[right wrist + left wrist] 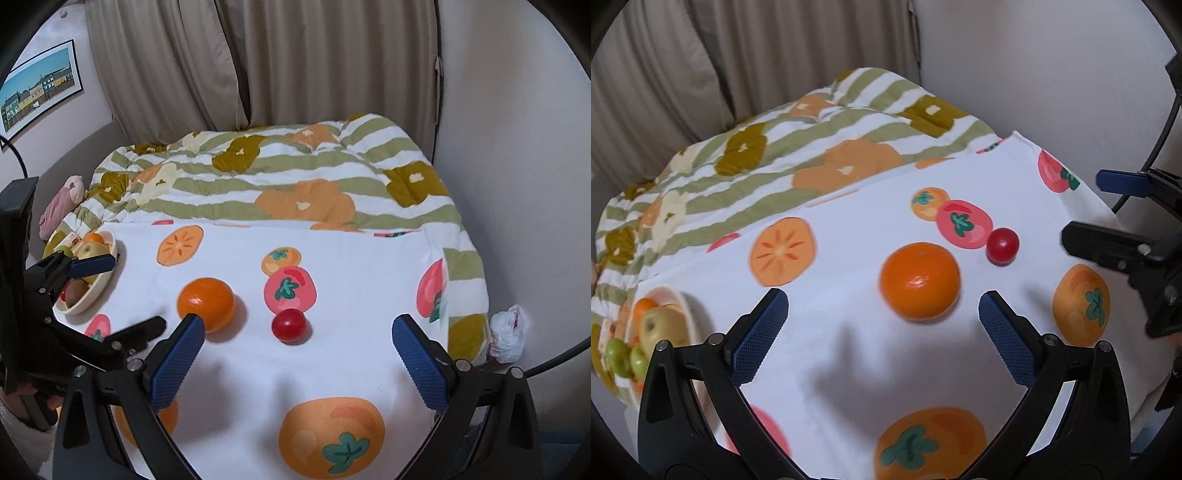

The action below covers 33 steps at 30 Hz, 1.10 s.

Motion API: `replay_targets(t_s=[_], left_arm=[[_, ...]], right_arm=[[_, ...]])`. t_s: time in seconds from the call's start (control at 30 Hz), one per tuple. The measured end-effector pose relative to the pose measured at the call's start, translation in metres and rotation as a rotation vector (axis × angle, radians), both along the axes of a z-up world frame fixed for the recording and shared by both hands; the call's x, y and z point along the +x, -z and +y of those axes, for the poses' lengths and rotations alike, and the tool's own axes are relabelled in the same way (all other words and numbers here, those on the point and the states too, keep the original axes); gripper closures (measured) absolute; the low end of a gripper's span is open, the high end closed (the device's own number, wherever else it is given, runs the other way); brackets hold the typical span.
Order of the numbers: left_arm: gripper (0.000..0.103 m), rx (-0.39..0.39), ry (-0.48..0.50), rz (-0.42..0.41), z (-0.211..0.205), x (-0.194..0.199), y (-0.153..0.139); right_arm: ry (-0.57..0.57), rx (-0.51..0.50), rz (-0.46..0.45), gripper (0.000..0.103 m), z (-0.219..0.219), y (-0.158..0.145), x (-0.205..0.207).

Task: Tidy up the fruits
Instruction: 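Move both tools back toward the orange and the last tomato, then grasp the orange with the left tool while the right tool grasps the red tomato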

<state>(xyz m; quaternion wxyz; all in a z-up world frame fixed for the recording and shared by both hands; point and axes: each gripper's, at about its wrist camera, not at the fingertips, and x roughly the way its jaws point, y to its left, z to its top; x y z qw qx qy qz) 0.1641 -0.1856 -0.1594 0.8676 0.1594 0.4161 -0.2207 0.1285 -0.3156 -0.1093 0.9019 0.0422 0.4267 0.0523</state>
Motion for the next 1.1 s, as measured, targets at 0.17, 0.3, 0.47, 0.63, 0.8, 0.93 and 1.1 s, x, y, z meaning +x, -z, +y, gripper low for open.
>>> replay_targets(t_s=[0.17, 0.3, 0.47, 0.63, 0.8, 0.93, 1.1], left_arm=[[0.000, 0.018, 0.042, -0.001, -0.020, 0.006, 0.013], [0.002, 0.036, 0.070, 0.007, -0.031, 0.010, 0.023], [0.010, 0.057, 0.080, 0.022, -0.038, 0.017, 0.034], [0.035, 0.087, 0.086, 0.017, -0.040, 0.019, 0.041], [0.036, 0.078, 0.094, 0.016, -0.037, 0.018, 0.041], [0.036, 0.085, 0.087, 0.018, -0.034, 0.019, 0.041], [0.036, 0.112, 0.072, 0.006, -0.025, 0.018, 0.041]], right_arm=[[-0.012, -0.033, 0.052, 0.002, -0.002, 0.021, 0.013], [-0.020, -0.023, 0.084, 0.003, -0.009, 0.036, 0.020], [-0.043, -0.018, 0.114, 0.010, -0.013, 0.046, 0.025], [-0.065, -0.011, 0.137, 0.018, -0.009, 0.054, 0.029], [-0.081, 0.010, 0.151, 0.029, -0.005, 0.060, 0.033], [-0.088, 0.016, 0.158, 0.030, 0.000, 0.063, 0.036], [-0.110, 0.000, 0.158, 0.039, 0.006, 0.066, 0.039]])
